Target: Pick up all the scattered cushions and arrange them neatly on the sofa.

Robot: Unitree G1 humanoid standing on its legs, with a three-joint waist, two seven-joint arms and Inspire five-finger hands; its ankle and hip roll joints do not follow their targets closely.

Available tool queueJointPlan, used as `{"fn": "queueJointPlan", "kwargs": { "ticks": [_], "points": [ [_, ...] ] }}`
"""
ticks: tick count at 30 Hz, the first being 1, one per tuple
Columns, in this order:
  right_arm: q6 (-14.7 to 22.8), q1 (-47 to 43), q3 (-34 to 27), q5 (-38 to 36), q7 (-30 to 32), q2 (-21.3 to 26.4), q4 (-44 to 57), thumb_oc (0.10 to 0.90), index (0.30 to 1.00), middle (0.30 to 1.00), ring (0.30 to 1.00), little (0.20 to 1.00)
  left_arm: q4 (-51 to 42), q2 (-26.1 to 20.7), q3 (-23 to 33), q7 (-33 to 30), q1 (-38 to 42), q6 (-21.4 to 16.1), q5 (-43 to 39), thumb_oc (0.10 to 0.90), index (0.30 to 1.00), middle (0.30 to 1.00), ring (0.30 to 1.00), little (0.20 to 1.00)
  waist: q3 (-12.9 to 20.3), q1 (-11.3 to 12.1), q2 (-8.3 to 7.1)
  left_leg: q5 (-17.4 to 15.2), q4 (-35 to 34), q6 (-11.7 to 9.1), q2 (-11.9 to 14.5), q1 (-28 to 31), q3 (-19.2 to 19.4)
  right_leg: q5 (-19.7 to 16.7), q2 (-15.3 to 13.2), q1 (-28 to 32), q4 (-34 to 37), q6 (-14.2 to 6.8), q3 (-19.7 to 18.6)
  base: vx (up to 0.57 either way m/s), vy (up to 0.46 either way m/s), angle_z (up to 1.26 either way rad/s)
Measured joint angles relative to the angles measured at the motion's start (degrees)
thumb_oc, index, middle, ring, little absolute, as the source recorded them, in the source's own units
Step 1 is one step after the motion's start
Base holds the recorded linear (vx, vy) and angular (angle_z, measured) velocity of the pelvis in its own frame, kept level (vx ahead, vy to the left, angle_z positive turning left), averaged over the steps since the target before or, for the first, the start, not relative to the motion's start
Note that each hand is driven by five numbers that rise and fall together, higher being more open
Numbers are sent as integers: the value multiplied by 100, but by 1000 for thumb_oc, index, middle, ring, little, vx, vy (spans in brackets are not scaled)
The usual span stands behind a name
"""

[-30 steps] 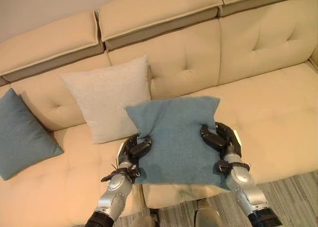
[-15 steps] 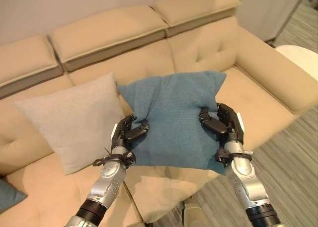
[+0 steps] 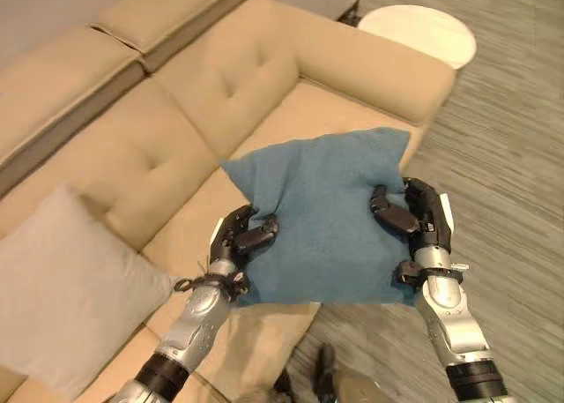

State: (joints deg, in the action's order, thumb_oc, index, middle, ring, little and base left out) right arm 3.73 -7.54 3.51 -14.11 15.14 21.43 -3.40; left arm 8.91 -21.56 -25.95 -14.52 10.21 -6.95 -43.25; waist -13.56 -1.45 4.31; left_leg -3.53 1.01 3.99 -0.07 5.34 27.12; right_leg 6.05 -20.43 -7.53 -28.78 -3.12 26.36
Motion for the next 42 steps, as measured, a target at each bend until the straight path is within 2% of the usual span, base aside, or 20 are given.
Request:
{"fn": "queueJointPlan", "kwargs": {
  "ticks": [1,3,7,9,10,11,12,13,14,15,17,20,25,29,30,35,36,37,40,42],
  "points": [
    [11,14,10,11,11,30,0,400,300,300,300,300,-2,2,-4,0,4,-24,-2,400,300,300,300,300,15,-77,24,0,50,0,10,-1,91,3,-135,-14,22,-29,-53,-176,-514,-114],
    [5,150,-25,12,12,45,12,400,300,300,300,300,16,-16,-10,2,19,-24,-3,400,300,300,300,300,49,-123,-19,0,154,-2,36,-6,96,-107,258,-118,890,3,-667,-113,-390,-61],
    [-101,316,-81,3,162,52,-198,400,300,300,300,300,243,280,-137,4,61,-11,-3,400,300,300,300,300,138,-445,25,-356,882,-283,399,-469,348,-464,730,294,2017,187,-771,-123,-418,-33],
    [-128,310,-153,-11,223,327,-279,400,300,300,300,300,276,506,-282,3,70,-11,-11,400,300,300,300,300,134,-468,206,529,-262,-117,546,16,424,-418,1156,136,1736,247,-964,-86,-354,-71],
    [-127,337,-51,-2,234,375,-257,400,300,300,300,300,500,559,-312,3,71,-11,-17,400,300,300,300,300,137,-521,194,537,-9,-156,792,29,268,-125,1287,-298,1226,506,-1029,-152,-379,-100],
    [-123,404,43,2,266,246,-225,400,300,300,300,300,606,508,-294,3,50,-10,-30,400,300,300,300,300,189,-545,-84,474,403,-243,740,25,211,-536,1331,-121,1867,761,-1099,-148,-386,-108],
    [-123,383,91,5,278,201,-227,400,300,300,300,300,672,543,-252,-12,43,-9,-58,400,300,300,300,300,187,-522,-100,359,987,-400,963,-86,113,-582,1459,-11,2037,737,-1205,-124,-369,-121],
    [-119,292,184,9,341,174,-274,400,300,300,300,300,667,579,-159,-27,12,-21,-60,400,300,300,300,300,193,-384,-119,277,1615,-156,999,-364,-688,-587,1652,-54,2062,827,-1493,-23,-216,-156],
    [-99,270,243,9,410,205,-259,400,300,300,300,300,660,646,-83,-39,16,-53,-60,400,300,300,300,300,182,-223,-135,-91,1848,-390,847,-497,-1825,-598,1745,-88,2116,788,-1928,9,-146,-159],
    [-100,266,290,7,410,273,-254,400,300,300,300,300,646,650,-79,-66,21,-55,-62,400,300,300,300,300,207,-188,-85,-335,1696,-733,695,-381,-2249,-641,1887,-83,2206,754,-2132,13,-145,-130],
    [-102,279,293,8,411,291,-262,400,300,300,300,300,634,515,-128,-90,57,-52,-58,400,300,300,300,300,199,-266,-96,-415,1210,-813,399,-187,-2334,-689,2039,79,2340,827,-2411,15,-114,-92],
    [-93,351,269,11,450,421,-255,400,300,300,300,300,634,611,-262,-98,62,-56,-44,400,300,300,300,300,180,-317,-124,-475,1056,-700,-296,-506,-2377,-677,2062,427,2609,674,-2842,63,-131,-82],
    [-68,688,77,14,513,501,-255,400,300,300,300,300,633,789,-432,-97,63,-52,49,400,300,300,300,300,212,-375,-57,-273,1015,-508,-672,-1415,-2444,-604,2041,712,2929,663,-2863,70,-54,-22],
    [-73,759,135,33,503,498,-257,400,300,300,300,300,641,716,-445,-98,-35,-18,54,400,300,300,300,300,231,-275,185,522,70,-142,-661,-1186,-2576,-629,2247,952,3127,579,-3059,139,5,-37],
    [-74,830,155,30,503,497,-259,400,300,300,300,300,642,694,-482,-99,-59,-18,62,400,300,300,300,300,224,-267,282,1054,-99,-108,-552,-910,-2631,-587,2371,1165,3234,540,-2943,84,7,-3],
    [-74,848,202,30,503,273,-270,400,300,300,300,300,651,573,-503,-106,-62,-17,67,400,300,300,300,300,202,-124,281,1021,-380,-66,-475,-444,-2758,-381,2417,1169,2638,218,-2490,86,-40,-4],
    [-84,808,248,30,490,233,-269,400,300,300,300,300,658,497,-467,-120,-57,-17,62,400,300,300,300,300,155,53,366,976,-450,16,-225,-256,-2780,-140,2505,693,1479,-267,-2102,134,-93,-42],
    [-83,807,271,32,475,228,-264,400,300,300,300,300,661,465,-463,-127,-58,-18,62,400,300,300,300,300,125,81,409,911,-437,107,-148,-178,-2845,91,2474,499,1124,-258,-1861,88,-63,-19],
    [-50,754,261,28,375,311,-234,400,300,300,300,300,670,480,-405,-133,-24,-31,62,400,300,300,300,300,164,34,327,591,-285,90,-311,-60,-3100,20,1374,143,1570,-86,-1766,186,-141,28],
    [-45,771,205,8,370,183,-251,400,300,300,300,300,725,515,-360,-133,10,-30,66,400,300,300,300,300,137,-101,344,54,-167,-134,-159,-81,-3823,-366,1154,98,2289,-134,-2512,242,-232,75]
  ]
}}
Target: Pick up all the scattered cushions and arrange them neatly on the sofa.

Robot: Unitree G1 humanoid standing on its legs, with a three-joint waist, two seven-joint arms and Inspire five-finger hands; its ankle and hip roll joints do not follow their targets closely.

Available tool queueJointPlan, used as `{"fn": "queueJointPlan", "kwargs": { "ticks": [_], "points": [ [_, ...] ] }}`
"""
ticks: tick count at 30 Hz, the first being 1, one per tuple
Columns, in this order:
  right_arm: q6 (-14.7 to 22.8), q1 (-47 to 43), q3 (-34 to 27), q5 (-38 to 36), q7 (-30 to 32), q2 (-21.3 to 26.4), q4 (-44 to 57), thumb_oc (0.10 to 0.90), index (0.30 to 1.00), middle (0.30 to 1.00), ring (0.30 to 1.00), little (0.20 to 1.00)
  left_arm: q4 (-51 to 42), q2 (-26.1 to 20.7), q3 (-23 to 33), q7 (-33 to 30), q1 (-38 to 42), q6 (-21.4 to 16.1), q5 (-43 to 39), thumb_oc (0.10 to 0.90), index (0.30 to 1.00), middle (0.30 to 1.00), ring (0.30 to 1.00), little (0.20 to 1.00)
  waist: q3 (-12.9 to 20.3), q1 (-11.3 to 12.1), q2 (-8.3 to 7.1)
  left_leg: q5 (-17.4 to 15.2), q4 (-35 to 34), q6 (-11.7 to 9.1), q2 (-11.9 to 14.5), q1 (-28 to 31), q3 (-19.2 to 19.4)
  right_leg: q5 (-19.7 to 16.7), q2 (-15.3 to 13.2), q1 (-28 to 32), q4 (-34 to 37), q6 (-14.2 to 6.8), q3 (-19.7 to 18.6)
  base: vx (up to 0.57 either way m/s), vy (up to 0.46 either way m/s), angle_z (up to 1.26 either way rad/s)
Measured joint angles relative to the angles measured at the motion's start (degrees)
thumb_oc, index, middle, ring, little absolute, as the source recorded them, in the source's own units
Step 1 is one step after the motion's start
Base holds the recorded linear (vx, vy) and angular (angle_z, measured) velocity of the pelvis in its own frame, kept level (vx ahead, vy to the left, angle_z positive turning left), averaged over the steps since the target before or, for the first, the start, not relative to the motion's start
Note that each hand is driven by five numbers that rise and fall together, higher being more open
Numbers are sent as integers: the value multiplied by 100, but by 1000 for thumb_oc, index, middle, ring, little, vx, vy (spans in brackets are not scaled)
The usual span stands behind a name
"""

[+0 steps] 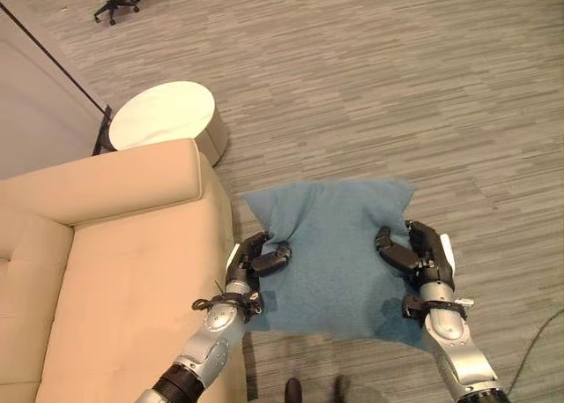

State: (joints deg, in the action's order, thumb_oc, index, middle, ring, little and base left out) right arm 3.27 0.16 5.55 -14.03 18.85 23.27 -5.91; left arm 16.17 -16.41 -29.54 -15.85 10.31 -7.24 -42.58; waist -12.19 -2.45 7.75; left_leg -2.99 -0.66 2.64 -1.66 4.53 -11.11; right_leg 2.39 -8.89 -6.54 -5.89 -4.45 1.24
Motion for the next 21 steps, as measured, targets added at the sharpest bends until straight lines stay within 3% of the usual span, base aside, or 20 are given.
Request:
{"fn": "queueJointPlan", "kwargs": {
  "ticks": [2,3,4,5,7,14,16,18,19,21],
  "points": [
    [-4,101,53,-8,-10,-5,-1,400,300,300,300,300,367,109,-3,1,62,1,10,400,300,300,300,300,-33,-117,63,-122,106,-182,177,-57,-464,-566,48,151,807,-91,-717,181,-210,108],
    [-8,169,86,-9,-8,-62,0,400,300,300,300,300,490,62,-49,1,92,22,9,400,300,300,300,300,-46,-208,-94,-154,231,-247,103,-81,-503,-976,-109,345,1091,-197,-765,134,-211,137],
    [-36,215,94,-10,-11,-19,-42,400,300,300,300,300,620,115,-101,-1,80,34,3,400,300,300,300,300,-66,-234,-75,-280,341,-440,148,-79,-519,-802,-91,432,922,-419,-575,89,-147,109],
    [-68,211,77,-10,-9,48,-42,400,300,300,300,300,620,177,-112,-1,59,38,4,400,300,300,300,300,-64,-180,-19,-225,423,-518,223,-199,-437,-751,-39,406,839,-333,-473,169,-304,94],
    [-103,231,58,-19,-6,170,-38,400,300,300,300,300,618,236,-233,15,23,77,-15,400,300,300,300,300,-86,-182,-45,156,420,-889,390,-233,-415,-601,83,602,804,-146,-78,133,-238,85],
    [-107,73,97,-66,-66,180,11,400,300,300,300,300,447,305,-5,27,-85,76,-255,400,300,300,300,300,-116,-155,-279,320,634,-1038,568,-420,-706,-332,367,983,820,83,589,96,-213,58],
    [-107,34,121,-131,-67,135,12,400,300,300,300,300,397,308,64,27,-103,76,-364,400,300,300,300,300,-116,-59,-457,320,1414,-1040,421,-973,-646,-265,371,995,835,185,927,15,-248,93],
    [-108,-10,184,-155,-89,103,15,400,300,300,300,300,454,310,92,25,-136,76,-472,400,300,300,300,300,-148,57,-533,509,2081,-1107,367,-1523,-105,-210,369,1095,841,282,1250,42,-202,107],
    [-113,6,184,-164,-89,89,15,400,300,300,300,300,476,312,85,24,-136,76,-473,400,300,300,300,300,-166,32,-612,679,2398,-1064,380,-1826,504,-174,276,1198,938,348,1524,190,-72,123],
    [-125,-43,247,-180,-106,73,26,400,300,300,300,300,471,259,136,24,-201,76,-552,400,300,300,300,300,-160,194,-629,270,2385,-461,421,-2171,1648,-52,294,1279,1051,470,1836,281,-59,113]
  ]
}}
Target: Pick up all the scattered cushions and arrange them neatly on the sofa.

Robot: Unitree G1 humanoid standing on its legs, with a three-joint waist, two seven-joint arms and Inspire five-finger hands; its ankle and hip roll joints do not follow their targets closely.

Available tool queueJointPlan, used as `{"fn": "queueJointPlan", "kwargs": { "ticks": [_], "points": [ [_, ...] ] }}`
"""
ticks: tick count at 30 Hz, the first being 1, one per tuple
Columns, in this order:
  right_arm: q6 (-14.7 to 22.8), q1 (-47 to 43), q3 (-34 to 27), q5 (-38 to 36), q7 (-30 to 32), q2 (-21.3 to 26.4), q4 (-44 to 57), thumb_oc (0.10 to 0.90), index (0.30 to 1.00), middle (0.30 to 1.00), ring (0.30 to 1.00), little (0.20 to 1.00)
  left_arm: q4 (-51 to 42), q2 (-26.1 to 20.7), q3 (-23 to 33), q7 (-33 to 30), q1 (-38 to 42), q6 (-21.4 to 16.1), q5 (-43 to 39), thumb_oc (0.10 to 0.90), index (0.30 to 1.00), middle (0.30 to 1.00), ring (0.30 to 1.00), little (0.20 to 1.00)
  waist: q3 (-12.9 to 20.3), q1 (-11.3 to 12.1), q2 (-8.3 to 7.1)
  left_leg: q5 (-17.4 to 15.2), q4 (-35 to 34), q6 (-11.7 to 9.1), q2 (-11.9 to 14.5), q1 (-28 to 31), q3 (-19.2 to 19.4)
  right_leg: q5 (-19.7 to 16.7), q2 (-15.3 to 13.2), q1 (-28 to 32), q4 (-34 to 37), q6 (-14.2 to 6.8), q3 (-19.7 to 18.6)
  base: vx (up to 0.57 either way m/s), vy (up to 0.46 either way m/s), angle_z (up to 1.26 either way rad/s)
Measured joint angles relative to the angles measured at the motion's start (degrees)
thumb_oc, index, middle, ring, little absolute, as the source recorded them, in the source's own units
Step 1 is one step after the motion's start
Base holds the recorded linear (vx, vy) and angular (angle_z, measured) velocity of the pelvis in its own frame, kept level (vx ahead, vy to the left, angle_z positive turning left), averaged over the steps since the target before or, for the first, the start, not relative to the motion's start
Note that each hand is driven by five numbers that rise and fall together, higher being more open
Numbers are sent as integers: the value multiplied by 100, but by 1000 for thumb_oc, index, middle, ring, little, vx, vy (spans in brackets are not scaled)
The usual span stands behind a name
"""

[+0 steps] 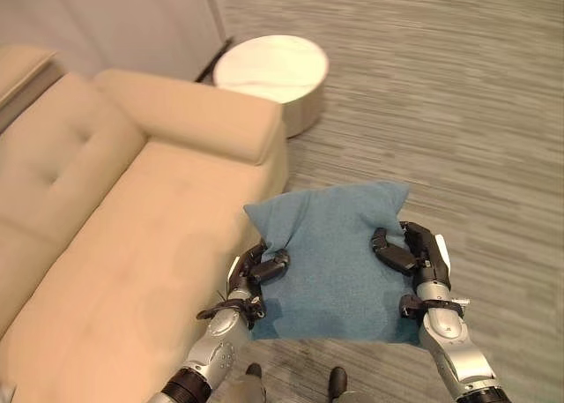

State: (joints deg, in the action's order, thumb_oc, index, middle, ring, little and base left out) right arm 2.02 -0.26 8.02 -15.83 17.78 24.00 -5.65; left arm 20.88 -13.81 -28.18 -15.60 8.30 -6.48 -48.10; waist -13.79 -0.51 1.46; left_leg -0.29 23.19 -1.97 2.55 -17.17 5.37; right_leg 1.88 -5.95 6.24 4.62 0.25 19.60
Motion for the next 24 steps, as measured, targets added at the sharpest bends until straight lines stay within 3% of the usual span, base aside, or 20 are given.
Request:
{"fn": "queueJointPlan", "kwargs": {
  "ticks": [1,4,5,7,9,10,11,13,14,15,17,20,21,22,24],
  "points": [
    [-28,-71,69,4,-9,14,-15,400,300,300,300,300,-8,-14,3,-1,-73,-1,-23,400,300,300,300,300,-5,122,8,-60,-494,116,-156,-43,254,45,-14,-20,-31,9,79,170,-21,63],
    [-80,-165,291,61,-17,-48,-30,400,300,300,300,300,-20,-168,41,-9,-223,-1,-38,400,300,300,300,300,25,488,64,16,-822,108,-268,-295,485,96,134,26,-16,-104,33,262,68,-8],
    [-95,-204,444,99,-98,-91,-26,400,300,300,300,300,-96,-289,153,-8,-416,1,-60,400,300,300,300,300,46,512,98,169,-1396,329,-292,-223,420,222,240,118,-83,-192,-2,311,86,-26],
    [-119,-174,617,150,-160,-191,-26,400,300,300,300,300,-96,-355,249,-11,-671,3,-155,400,300,300,300,300,58,572,87,434,-1841,557,-391,144,20,602,290,317,-340,-293,-224,225,85,-50],
    [-121,-59,627,155,-165,-355,-15,400,300,300,300,300,-99,-451,201,-13,-734,22,-252,400,300,300,300,300,198,517,-199,515,-1801,624,-599,217,186,873,-1,217,-749,-496,-299,242,174,-21],
    [-122,-72,622,156,-165,-390,-14,400,300,300,300,300,-106,-472,198,-14,-715,42,-255,400,300,300,300,300,216,447,-247,458,-1831,706,-689,282,202,946,-128,118,-1065,-549,-363,245,204,7],
    [-129,-104,606,163,-167,-350,-11,400,300,300,300,300,-119,-470,193,-20,-679,56,-255,400,300,300,300,300,203,367,-208,575,-1900,788,-713,441,192,1117,-331,-267,-2063,-724,-508,101,86,2],
    [-146,-33,510,187,-171,-432,23,400,300,300,300,300,-130,-517,170,-21,-573,64,-245,400,300,300,300,300,178,188,-218,366,-1945,894,-833,843,68,1001,-549,-823,-3782,-960,-767,184,129,21],
    [-147,0,468,191,-172,-440,77,400,300,300,300,300,-159,-516,180,-20,-553,57,-232,400,300,300,300,300,158,169,-175,141,-1893,980,-821,979,-45,977,-551,-973,-4210,-989,-839,214,114,26],
    [-150,9,437,194,-188,-440,119,400,300,300,300,300,-158,-521,194,-22,-538,53,-234,400,300,300,300,300,145,145,-183,131,-1825,935,-839,1096,1,941,-610,-1102,-4637,-948,-847,158,34,26],
    [-152,57,347,201,-246,-435,282,400,300,300,300,300,-193,-541,186,-22,-472,45,-224,400,300,300,300,300,97,87,-29,-28,-1917,854,-837,1598,-205,957,-696,-1159,-4587,-892,-548,245,-16,28],
    [-149,61,250,198,-282,-424,396,400,300,300,300,300,-198,-554,191,-20,-299,35,-107,400,300,300,300,300,118,-3,46,-138,-1967,743,-844,1770,-550,1013,-633,-1345,-3580,-782,-739,212,-101,56],
    [-149,48,252,198,-282,-423,397,400,300,300,300,300,-197,-562,190,-20,-285,36,-107,400,300,300,300,300,118,-39,47,-138,-1952,743,-845,1774,-506,971,-662,-1373,-3421,-757,-772,239,-119,59],
    [-149,51,255,197,-282,-418,393,400,300,300,300,300,-185,-555,190,-19,-289,36,-104,400,300,300,300,300,120,-33,56,-160,-1963,715,-834,1830,-679,948,-651,-1548,-3210,-715,-1024,236,-117,55],
    [-151,53,261,198,-284,-368,391,400,300,300,300,300,-148,-516,179,-19,-292,41,-104,400,300,300,300,300,138,-104,203,-333,-1994,677,-706,1910,-1270,900,-366,-1746,-2735,-695,-1685,245,-136,66]
  ]
}}
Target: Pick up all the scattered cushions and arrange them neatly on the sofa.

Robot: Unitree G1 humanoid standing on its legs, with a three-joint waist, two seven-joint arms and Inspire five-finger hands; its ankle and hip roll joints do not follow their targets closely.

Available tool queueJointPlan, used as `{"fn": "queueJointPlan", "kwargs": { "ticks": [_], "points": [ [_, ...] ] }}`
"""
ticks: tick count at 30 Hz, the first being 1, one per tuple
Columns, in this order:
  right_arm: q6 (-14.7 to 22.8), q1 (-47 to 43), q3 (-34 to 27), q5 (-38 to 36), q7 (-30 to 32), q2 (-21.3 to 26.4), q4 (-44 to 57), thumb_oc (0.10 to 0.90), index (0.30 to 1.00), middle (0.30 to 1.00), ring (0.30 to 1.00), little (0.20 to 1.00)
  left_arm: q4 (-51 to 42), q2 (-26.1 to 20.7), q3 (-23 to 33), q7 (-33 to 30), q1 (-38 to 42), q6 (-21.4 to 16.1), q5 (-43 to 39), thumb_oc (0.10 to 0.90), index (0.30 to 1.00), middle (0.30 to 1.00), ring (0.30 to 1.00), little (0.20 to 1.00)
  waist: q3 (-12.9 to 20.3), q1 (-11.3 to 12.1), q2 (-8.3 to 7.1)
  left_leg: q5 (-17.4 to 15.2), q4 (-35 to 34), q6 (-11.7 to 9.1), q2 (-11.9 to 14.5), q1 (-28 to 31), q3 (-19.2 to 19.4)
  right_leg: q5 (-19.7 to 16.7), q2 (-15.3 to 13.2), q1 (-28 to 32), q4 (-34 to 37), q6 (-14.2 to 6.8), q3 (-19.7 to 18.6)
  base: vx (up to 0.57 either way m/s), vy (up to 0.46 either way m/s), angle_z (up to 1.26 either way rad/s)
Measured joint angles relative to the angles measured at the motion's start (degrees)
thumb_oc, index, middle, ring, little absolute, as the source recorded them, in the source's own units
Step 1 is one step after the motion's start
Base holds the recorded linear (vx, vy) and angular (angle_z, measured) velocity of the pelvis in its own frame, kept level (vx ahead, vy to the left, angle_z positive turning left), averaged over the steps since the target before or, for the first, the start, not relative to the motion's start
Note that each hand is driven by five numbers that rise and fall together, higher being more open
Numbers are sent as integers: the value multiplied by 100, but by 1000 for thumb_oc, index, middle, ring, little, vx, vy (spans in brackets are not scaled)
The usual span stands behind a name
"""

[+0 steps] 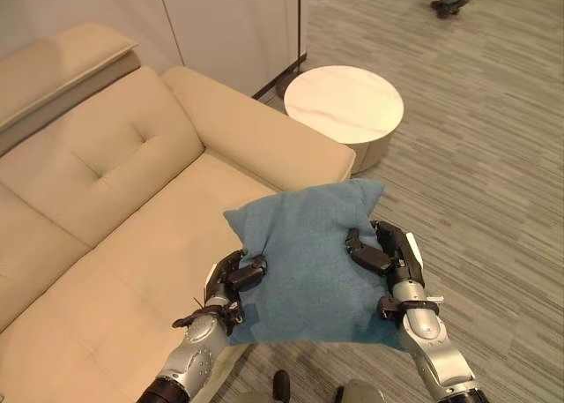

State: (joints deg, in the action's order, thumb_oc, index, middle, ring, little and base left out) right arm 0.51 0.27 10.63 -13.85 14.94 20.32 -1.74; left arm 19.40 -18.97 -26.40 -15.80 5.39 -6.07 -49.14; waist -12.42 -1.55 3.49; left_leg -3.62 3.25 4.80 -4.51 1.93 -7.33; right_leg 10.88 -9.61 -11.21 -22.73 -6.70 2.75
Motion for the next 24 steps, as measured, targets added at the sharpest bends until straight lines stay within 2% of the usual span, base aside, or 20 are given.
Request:
{"fn": "queueJointPlan", "kwargs": {
  "ticks": [1,3,4,5,6,7,8,9,10,11,13,14,15,16,17,18,20,21,22,24],
  "points": [
    [-3,24,14,-1,0,4,-9,400,300,300,300,300,46,7,-27,0,-13,3,-1,400,300,300,300,300,-7,-68,-6,0,8,-3,-4,85,37,-243,-34,-33,454,100,-155,183,-112,67],
    [-2,87,25,3,-17,3,-26,400,300,300,300,300,142,65,-57,0,-61,4,0,400,300,300,300,300,44,-180,48,-126,87,-171,52,149,-217,-882,26,44,1394,45,-550,296,-152,72],
    [-3,122,41,1,-16,-1,-46,400,300,300,300,300,153,89,-51,2,-90,3,5,400,300,300,300,300,94,-249,6,-191,53,-261,56,219,-368,-1464,-15,69,1913,93,-653,355,-180,86],
    [1,134,41,2,-18,0,-95,400,300,300,300,300,179,104,-51,2,-99,0,32,400,300,300,300,300,132,-285,-20,-299,47,-340,87,240,-607,-1699,37,161,2256,1,-820,237,-129,135],
    [11,122,12,0,-14,17,-340,400,300,300,300,300,348,292,-53,3,-61,8,94,400,300,300,300,300,154,-428,50,-439,99,-506,238,220,-984,-1975,140,423,2504,-103,-821,139,-114,121],
    [9,131,0,-1,9,78,-437,400,300,300,300,300,348,359,-101,0,-69,13,100,400,300,300,300,300,186,-432,55,-411,184,-600,272,163,-1027,-1914,171,437,2462,11,-720,211,-193,116],
    [-40,111,-12,-4,26,235,-501,400,300,300,300,300,325,441,-185,0,-101,12,102,400,300,300,300,300,183,-317,101,-336,218,-677,371,105,-891,-1814,279,398,2302,132,-590,295,-278,74],
    [-45,116,-28,-4,30,340,-531,400,300,300,300,300,322,459,-261,2,-127,20,98,400,300,300,300,300,195,-324,148,-180,197,-767,530,87,-919,-1625,409,445,2164,254,-394,315,-282,65],
    [-50,110,-36,-3,30,372,-542,400,300,300,300,300,320,462,-288,4,-137,20,96,400,300,300,300,300,204,-368,148,-185,195,-809,590,119,-979,-1604,459,471,2142,300,-252,179,-165,75],
    [-47,59,-38,-4,30,381,-546,400,300,300,300,300,309,476,-267,10,-154,20,90,400,300,300,300,300,197,-363,143,-134,226,-884,728,66,-1057,-1394,614,527,2068,380,-112,168,-153,57],
    [-45,9,-13,-4,26,352,-546,400,300,300,300,300,293,496,-222,10,-205,19,83,400,300,300,300,300,204,-349,115,-106,255,-990,861,76,-1052,-1379,743,579,2066,487,19,159,-169,38],
    [-36,-27,12,-5,24,356,-550,400,300,300,300,300,292,520,-193,10,-234,17,79,400,300,300,300,300,201,-305,120,-95,340,-1040,904,39,-1054,-1331,798,623,2073,536,97,77,-217,43],
    [-34,-24,10,-12,30,344,-551,400,300,300,300,300,291,546,-153,11,-224,15,72,400,300,300,300,300,186,-370,42,-172,930,-1137,815,-290,-1019,-1348,719,662,2101,614,193,12,-174,38],
    [-33,-28,31,-16,29,349,-551,400,300,300,300,300,291,545,-151,12,-251,14,68,400,300,300,300,300,183,-293,31,-100,1095,-1171,749,-376,-979,-1323,735,674,2071,623,195,16,-173,46],
    [-19,-30,60,-25,49,348,-552,400,300,300,300,300,289,546,-130,12,-259,8,32,400,300,300,300,300,169,-246,-22,-72,1556,-1243,696,-674,-763,-1262,664,692,2081,648,259,42,-100,37],
    [-17,-47,82,-31,53,337,-549,400,300,300,300,300,289,540,-117,8,-268,5,-55,400,300,300,300,300,134,-224,-87,24,1885,-1204,696,-871,-339,-1293,585,727,2093,721,389,120,-101,67],
    [-20,-7,120,-46,87,368,-534,400,300,300,300,300,288,528,-103,1,-269,10,-113,400,300,300,300,300,86,-284,-152,-13,2072,-990,857,-1127,474,-1147,492,875,2152,800,824,187,-87,102],
    [-20,-13,116,-48,142,374,-525,400,300,300,300,300,249,542,-113,1,-272,9,-150,400,300,300,300,300,80,-351,-161,-108,1928,-782,905,-1228,883,-1168,469,977,2218,817,1075,162,-20,107],
    [-20,-20,115,-46,167,365,-521,400,300,300,300,300,225,538,-97,3,-273,9,-154,400,300,300,300,300,47,-306,-217,-169,1876,-749,877,-1376,1071,-997,457,1012,2260,818,1190,290,-23,121],
    [-21,-89,90,-29,197,357,-520,400,300,300,300,300,198,565,-93,0,-247,9,-207,400,300,300,300,300,9,-190,-310,-114,1477,-708,884,-1838,1678,-963,448,1172,2478,779,1527,222,32,97]
  ]
}}
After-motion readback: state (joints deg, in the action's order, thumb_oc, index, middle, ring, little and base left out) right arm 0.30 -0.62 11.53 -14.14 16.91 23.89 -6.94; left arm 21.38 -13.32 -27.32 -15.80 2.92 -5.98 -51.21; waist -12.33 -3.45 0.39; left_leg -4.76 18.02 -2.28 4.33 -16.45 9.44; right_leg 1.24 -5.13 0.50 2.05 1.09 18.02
